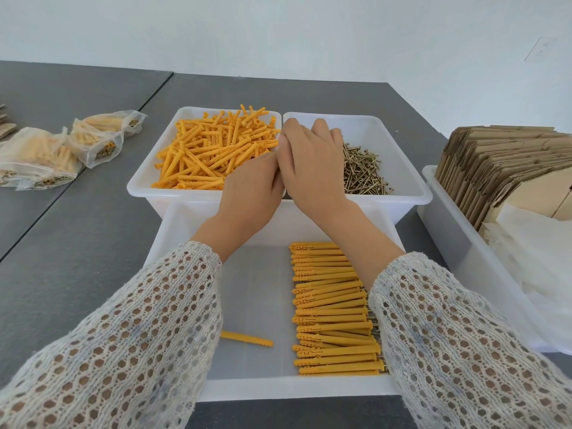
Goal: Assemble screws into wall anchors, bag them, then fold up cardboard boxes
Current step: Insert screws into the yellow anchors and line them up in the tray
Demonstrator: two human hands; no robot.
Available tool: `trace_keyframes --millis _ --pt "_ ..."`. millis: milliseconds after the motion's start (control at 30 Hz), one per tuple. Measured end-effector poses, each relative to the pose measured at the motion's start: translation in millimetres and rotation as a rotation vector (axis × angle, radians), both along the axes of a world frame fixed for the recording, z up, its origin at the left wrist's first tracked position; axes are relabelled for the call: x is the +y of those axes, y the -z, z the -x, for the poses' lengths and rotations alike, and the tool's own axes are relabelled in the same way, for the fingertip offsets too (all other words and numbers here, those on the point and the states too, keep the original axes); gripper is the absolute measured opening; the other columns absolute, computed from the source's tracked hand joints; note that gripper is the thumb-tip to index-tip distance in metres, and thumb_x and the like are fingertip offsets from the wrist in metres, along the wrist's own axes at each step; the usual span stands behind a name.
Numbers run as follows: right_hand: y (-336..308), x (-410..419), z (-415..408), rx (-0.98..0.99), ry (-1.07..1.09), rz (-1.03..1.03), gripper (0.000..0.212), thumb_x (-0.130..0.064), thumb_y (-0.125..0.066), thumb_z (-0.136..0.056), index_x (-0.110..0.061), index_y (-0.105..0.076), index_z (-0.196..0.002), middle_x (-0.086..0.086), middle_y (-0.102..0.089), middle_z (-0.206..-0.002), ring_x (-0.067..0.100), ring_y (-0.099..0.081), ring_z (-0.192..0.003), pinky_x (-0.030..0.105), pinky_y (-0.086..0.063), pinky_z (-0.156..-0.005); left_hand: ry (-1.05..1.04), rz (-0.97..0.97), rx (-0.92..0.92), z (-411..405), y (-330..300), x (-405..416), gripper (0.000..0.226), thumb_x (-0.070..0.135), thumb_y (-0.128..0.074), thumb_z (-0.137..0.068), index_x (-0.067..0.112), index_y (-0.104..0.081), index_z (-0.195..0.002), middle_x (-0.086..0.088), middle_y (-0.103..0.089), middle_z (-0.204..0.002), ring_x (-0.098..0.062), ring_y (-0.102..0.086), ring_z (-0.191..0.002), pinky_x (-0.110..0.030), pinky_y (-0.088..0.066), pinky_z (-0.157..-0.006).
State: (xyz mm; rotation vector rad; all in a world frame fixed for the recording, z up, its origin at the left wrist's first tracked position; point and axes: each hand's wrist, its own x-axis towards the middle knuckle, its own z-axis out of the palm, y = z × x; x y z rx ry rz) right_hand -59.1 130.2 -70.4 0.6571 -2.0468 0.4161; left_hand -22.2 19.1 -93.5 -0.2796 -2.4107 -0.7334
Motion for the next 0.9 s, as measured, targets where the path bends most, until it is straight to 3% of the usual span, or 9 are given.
trace_keyframes --millis 67,167,233,333,467,567,667,767,900 --pt "-2 2 -1 -0.067 -0.174 0.087 0.027 -0.015 -0.036 -0.097 -0.002 -0.06 -0.094 0.007 -0.058 -0.08 0.028 -0.047 -0.076 0.038 -0.037 -0.07 0.024 -0.031 0.023 -2 -3 1 0.024 0.018 -0.042 -0.101 0.027 -0.044 -0.079 0.015 -0.043 -0.061 -0.007 -0.043 -0.054 -0.029 -0.028 -0.046" --pt "-6 3 -3 -0.153 -0.429 0.243 0.019 -0.006 -0.039 -0.095 0.003 -0.055 -0.1 0.011 -0.053 -0.096 0.02 -0.047 -0.084 0.023 -0.038 -0.076 0.041 -0.045 0.028 -4 -6 4 0.031 0.017 -0.042 -0.101 0.037 -0.038 -0.076 0.017 -0.041 -0.059 -0.005 -0.042 -0.052 -0.028 -0.025 -0.046" --pt "-8 5 -1 -0.183 -0.463 0.36 0.017 -0.005 -0.039 -0.095 0.003 -0.052 -0.102 0.006 -0.05 -0.096 0.013 -0.046 -0.082 0.016 -0.035 -0.076 0.043 -0.027 -0.014 -4 -5 2 0.024 0.023 -0.039 -0.104 0.027 -0.048 -0.081 0.01 -0.048 -0.062 -0.01 -0.045 -0.054 -0.033 -0.032 -0.047" --pt "-13 13 4 -0.273 -0.439 0.611 0.01 -0.004 -0.04 -0.097 -0.002 -0.051 -0.098 0.0 -0.048 -0.082 0.008 -0.043 -0.068 0.018 -0.035 -0.065 0.076 0.041 -0.055 -4 -5 0 0.029 0.03 -0.039 -0.106 0.011 -0.056 -0.093 0.002 -0.056 -0.067 -0.02 -0.05 -0.06 -0.04 -0.039 -0.053" --pt "-13 26 14 -0.474 -0.367 0.95 0.015 -0.007 -0.037 -0.099 -0.009 -0.048 -0.089 0.01 -0.048 -0.076 0.023 -0.04 -0.062 0.037 -0.036 -0.058 0.201 0.21 -0.047 -12 -8 12 0.025 0.03 -0.041 -0.106 0.014 -0.049 -0.089 0.005 -0.044 -0.057 -0.018 -0.043 -0.052 -0.035 -0.031 -0.048" --pt "-11 39 27 -0.666 -0.228 1.139 0.021 -0.008 -0.036 -0.098 -0.009 -0.05 -0.082 0.009 -0.051 -0.073 0.024 -0.043 -0.065 0.035 -0.036 -0.063 0.285 0.231 -0.059 -21 -11 25 0.025 0.031 -0.045 -0.105 0.017 -0.048 -0.084 0.007 -0.04 -0.053 -0.008 -0.039 -0.048 -0.032 -0.031 -0.048" --pt "-12 51 38 -0.925 -0.179 1.313 0.017 -0.008 -0.04 -0.094 -0.009 -0.054 -0.084 0.005 -0.052 -0.067 0.015 -0.04 -0.051 0.028 -0.033 -0.05 0.437 0.213 -0.298 -31 -11 40 0.026 0.034 -0.048 -0.102 0.019 -0.055 -0.082 0.007 -0.054 -0.051 -0.004 -0.051 -0.048 -0.027 -0.042 -0.054" --pt "-10 52 43 -1.032 -0.171 1.33 0.015 -0.007 -0.041 -0.092 -0.008 -0.056 -0.087 0.003 -0.052 -0.064 0.012 -0.038 -0.045 0.024 -0.031 -0.045 0.55 0.354 -0.622 -43 -3 56 0.03 0.039 -0.047 -0.102 0.022 -0.06 -0.081 0.005 -0.068 -0.06 -0.001 -0.061 -0.053 -0.024 -0.052 -0.065" --pt "-6 47 44 -1.034 -0.144 1.202 0.021 -0.005 -0.041 -0.089 -0.011 -0.058 -0.079 0.0 -0.054 -0.06 0.012 -0.04 -0.045 0.023 -0.035 -0.045 0.639 0.492 -0.624 -55 10 75 0.033 0.036 -0.05 -0.101 0.012 -0.06 -0.08 0.005 -0.059 -0.061 -0.008 -0.051 -0.058 -0.031 -0.045 -0.059"
